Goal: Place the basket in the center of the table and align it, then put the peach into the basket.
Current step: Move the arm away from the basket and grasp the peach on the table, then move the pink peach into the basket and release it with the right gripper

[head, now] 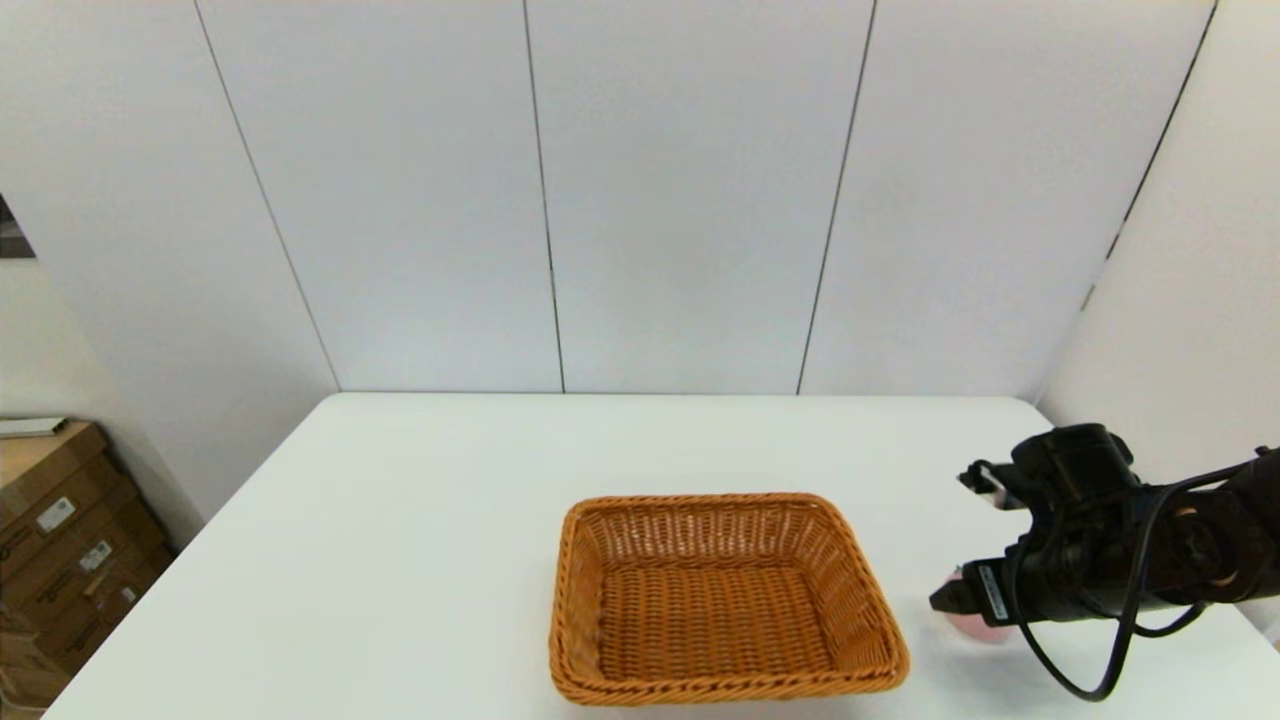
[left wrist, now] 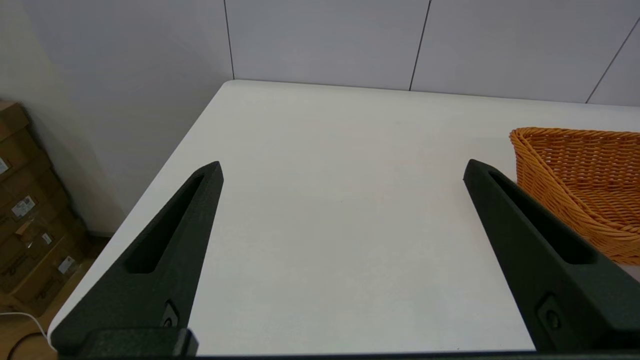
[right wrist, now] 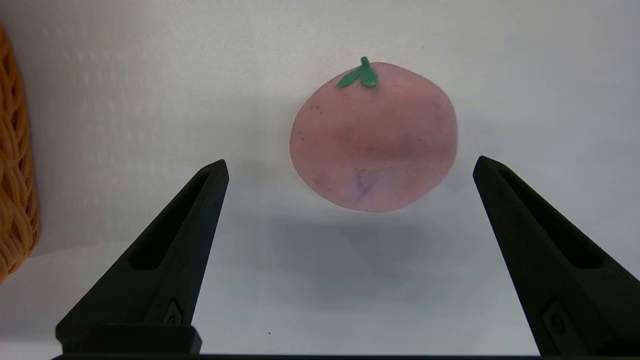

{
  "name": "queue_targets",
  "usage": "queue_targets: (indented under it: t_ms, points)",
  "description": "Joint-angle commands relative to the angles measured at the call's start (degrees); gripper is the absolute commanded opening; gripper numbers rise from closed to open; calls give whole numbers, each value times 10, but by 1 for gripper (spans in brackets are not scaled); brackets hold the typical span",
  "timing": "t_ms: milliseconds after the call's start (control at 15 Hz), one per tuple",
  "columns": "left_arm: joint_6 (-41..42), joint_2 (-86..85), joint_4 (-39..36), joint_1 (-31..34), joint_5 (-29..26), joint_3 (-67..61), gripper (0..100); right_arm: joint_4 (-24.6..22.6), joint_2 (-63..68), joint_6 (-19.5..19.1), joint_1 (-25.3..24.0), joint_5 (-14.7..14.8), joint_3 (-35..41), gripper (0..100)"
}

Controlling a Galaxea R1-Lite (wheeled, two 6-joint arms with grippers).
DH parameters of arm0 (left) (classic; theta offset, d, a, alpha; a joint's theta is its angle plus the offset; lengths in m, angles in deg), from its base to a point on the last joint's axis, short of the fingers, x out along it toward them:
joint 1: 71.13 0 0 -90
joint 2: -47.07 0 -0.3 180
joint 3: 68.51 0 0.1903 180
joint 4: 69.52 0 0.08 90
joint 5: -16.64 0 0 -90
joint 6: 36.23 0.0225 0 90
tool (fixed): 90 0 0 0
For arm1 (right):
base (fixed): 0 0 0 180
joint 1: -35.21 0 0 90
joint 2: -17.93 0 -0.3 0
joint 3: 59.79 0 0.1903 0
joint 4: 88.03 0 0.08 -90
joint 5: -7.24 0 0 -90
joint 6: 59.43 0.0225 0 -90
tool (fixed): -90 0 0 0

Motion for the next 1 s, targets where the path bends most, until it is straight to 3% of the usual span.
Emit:
queue_targets:
  t_ms: [67,800,1000]
  points:
    - [-1,1,0,0,1,0,100,-1,9,0,3,1,-2,0]
    - [-2,1,0,0,1,0,100,-4,0,-2,2,1,10,0]
    - [-2,1,0,0,1,0,100,-46,-129,-3,-25,-26,5,0]
